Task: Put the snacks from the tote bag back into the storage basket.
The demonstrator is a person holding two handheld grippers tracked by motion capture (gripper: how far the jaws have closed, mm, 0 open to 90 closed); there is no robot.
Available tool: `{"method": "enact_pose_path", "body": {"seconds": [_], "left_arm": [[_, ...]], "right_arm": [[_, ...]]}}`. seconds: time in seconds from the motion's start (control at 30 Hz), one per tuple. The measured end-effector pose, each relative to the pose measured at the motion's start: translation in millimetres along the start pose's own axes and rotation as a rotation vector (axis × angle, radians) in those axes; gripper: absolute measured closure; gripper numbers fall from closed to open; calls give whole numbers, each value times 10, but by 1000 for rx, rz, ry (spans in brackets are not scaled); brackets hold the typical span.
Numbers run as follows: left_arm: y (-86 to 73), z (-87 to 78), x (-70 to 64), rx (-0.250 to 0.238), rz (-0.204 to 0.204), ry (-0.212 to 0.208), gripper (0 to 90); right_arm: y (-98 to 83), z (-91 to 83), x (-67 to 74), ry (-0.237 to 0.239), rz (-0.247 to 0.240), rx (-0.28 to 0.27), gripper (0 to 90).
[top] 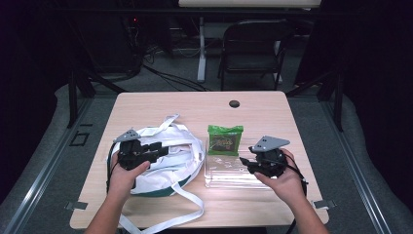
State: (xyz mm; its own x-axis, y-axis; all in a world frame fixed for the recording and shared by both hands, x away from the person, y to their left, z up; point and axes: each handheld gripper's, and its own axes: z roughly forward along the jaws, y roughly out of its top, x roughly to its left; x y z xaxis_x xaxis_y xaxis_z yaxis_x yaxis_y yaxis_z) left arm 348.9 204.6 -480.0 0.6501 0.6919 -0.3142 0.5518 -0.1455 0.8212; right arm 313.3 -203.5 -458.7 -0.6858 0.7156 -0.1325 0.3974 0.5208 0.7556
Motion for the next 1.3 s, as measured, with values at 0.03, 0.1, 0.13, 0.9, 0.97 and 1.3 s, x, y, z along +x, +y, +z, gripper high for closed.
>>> {"method": "enact_pose_path", "body": {"seconds": [0.03, 0.1, 0.13, 0.9, 0.97, 1.3], "left_arm": [[2, -1, 0, 0, 1, 0, 559], [3, -2, 0, -2, 1, 0, 559], [3, -4, 0, -2, 1, 0, 559], [-8, 4, 2, 1, -3, 0, 557], [-8, 5, 2, 1, -3, 0, 557], [-20, 21, 18, 6, -5, 4, 553]], "right_arm": [[-15, -3, 4, 3, 3, 4, 505], [-65, -5, 19, 6, 13, -8, 505], [-86, -9, 25, 9, 15, -15, 505], [-497, 36, 125, -21, 104, -117, 516], [-542, 46, 128, -27, 109, -116, 516], [-605, 102, 128, -43, 116, -118, 515]]}}
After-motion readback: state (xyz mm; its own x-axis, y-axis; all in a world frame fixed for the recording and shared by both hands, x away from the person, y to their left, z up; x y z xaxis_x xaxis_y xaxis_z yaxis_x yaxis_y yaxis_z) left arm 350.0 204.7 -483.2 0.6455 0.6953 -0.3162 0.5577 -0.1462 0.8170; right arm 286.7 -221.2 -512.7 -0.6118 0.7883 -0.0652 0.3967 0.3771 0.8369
